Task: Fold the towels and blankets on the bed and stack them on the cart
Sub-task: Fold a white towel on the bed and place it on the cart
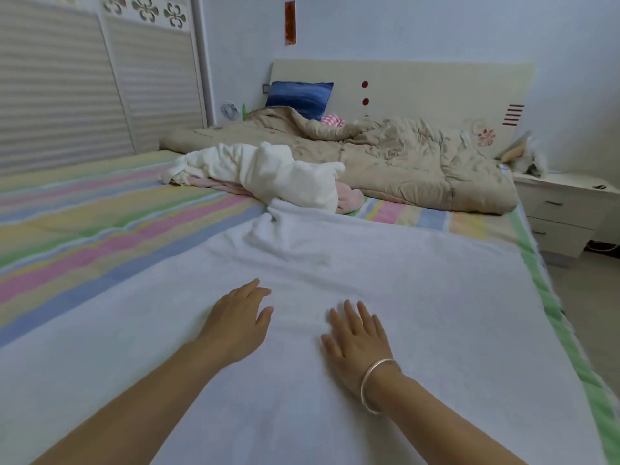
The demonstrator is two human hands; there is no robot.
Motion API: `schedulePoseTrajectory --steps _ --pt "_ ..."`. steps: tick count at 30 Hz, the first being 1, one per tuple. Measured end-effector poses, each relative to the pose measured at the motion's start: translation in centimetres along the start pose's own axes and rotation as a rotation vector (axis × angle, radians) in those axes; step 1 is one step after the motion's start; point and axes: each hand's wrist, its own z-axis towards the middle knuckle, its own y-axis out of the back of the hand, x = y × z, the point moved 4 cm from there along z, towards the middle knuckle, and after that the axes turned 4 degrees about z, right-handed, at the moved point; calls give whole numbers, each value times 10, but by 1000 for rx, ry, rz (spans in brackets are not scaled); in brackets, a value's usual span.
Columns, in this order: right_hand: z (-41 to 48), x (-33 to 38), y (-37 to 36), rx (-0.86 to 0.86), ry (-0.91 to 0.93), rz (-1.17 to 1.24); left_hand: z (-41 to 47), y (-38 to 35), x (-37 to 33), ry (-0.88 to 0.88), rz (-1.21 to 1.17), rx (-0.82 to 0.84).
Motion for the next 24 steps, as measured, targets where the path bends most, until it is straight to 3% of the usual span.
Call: schedulePoseTrajectory --steps 13,19,21,24 --pt "136 76 -27 -70 193 119 147 -2 81 38 22 -7" --pt "149 70 -45 -99 185 20 166 -30 118 17 156 149" --pt "150 69 -42 -164 160 -55 165 -32 119 14 189 141" --pt "142 77 -42 -82 52 -28 154 -19 121 -2 221 112"
